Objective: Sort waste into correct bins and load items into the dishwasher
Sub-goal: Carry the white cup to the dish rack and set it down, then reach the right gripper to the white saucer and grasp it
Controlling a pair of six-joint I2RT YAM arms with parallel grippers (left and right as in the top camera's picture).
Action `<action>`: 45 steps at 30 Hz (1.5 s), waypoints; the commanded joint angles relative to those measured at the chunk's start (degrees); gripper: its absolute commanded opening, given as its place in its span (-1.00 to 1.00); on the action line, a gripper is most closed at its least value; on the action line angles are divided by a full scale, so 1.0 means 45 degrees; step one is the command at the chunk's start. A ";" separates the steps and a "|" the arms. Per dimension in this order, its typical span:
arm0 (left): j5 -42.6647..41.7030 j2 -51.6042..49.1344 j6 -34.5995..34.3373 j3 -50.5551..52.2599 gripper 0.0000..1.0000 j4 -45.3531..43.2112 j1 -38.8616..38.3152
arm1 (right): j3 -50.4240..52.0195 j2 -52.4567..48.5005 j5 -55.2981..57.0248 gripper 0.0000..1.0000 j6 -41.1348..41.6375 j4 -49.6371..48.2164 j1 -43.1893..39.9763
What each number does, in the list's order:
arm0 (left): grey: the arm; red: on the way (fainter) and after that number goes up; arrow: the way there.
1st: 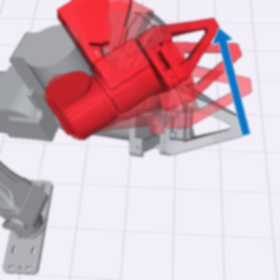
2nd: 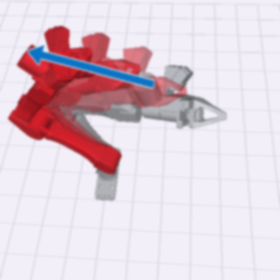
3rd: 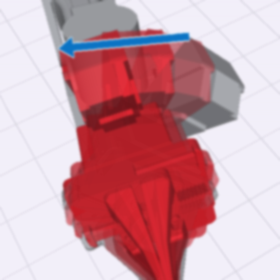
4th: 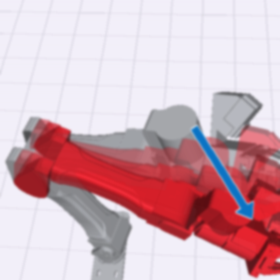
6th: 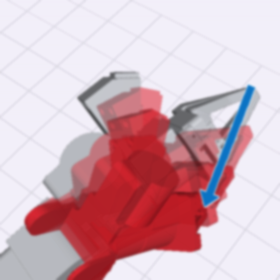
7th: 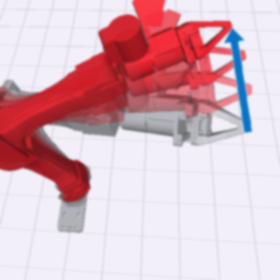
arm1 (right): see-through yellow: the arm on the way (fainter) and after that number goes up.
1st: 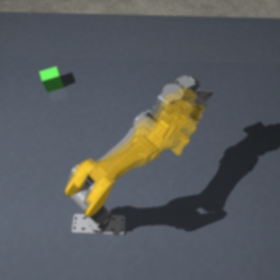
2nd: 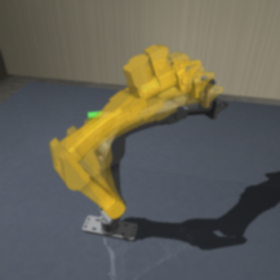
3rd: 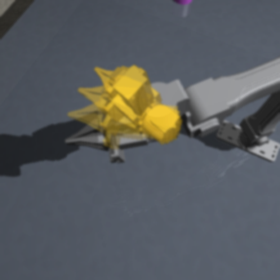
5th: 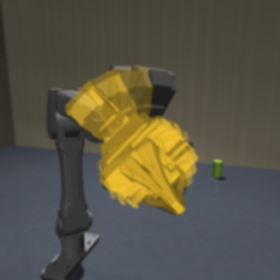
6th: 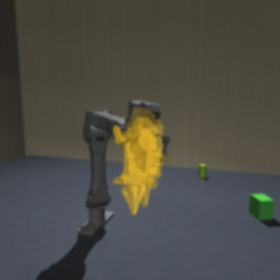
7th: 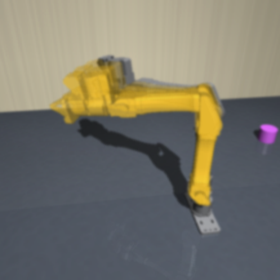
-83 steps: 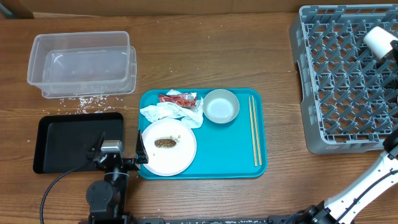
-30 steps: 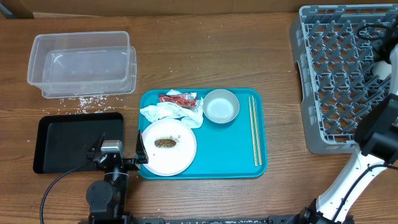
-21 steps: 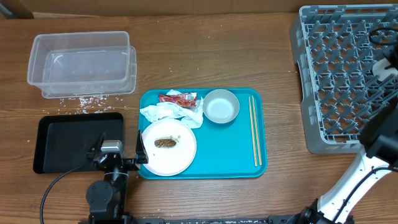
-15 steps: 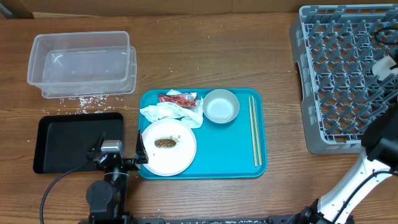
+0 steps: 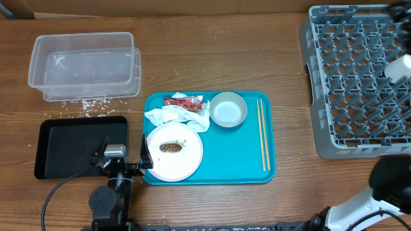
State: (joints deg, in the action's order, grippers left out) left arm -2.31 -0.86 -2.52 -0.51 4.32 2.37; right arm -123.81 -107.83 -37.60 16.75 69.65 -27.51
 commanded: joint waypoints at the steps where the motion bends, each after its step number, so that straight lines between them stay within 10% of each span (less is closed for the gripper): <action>1: 0.0078 0.0136 0.0282 0.0053 1.00 0.0019 0.0063 | -0.0024 -0.0068 -0.4265 1.00 -0.2793 0.1117 0.1443; 15: 0.0078 0.0136 0.0277 0.0053 1.00 0.0019 0.0063 | 0.0340 -0.1234 0.8374 0.75 -0.1297 0.5382 1.0642; 25: 0.0078 0.0136 0.0277 0.0053 1.00 0.0024 0.0063 | 0.3993 -0.2215 0.8922 0.71 -0.2458 0.2875 1.4100; 35: 0.0078 0.0136 0.0277 0.0058 1.00 0.0024 0.0063 | 0.6411 -0.2385 0.9350 -0.01 -0.2492 -0.0753 1.4897; 45: 0.0078 0.0136 0.0277 0.0053 1.00 0.0019 0.0063 | 0.7645 -0.2399 0.9680 -0.28 -0.2467 -0.1957 1.4897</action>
State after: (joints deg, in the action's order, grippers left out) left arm -2.31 -0.86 -2.52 -0.51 4.29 2.37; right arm -89.25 -118.58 4.99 5.67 60.88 39.75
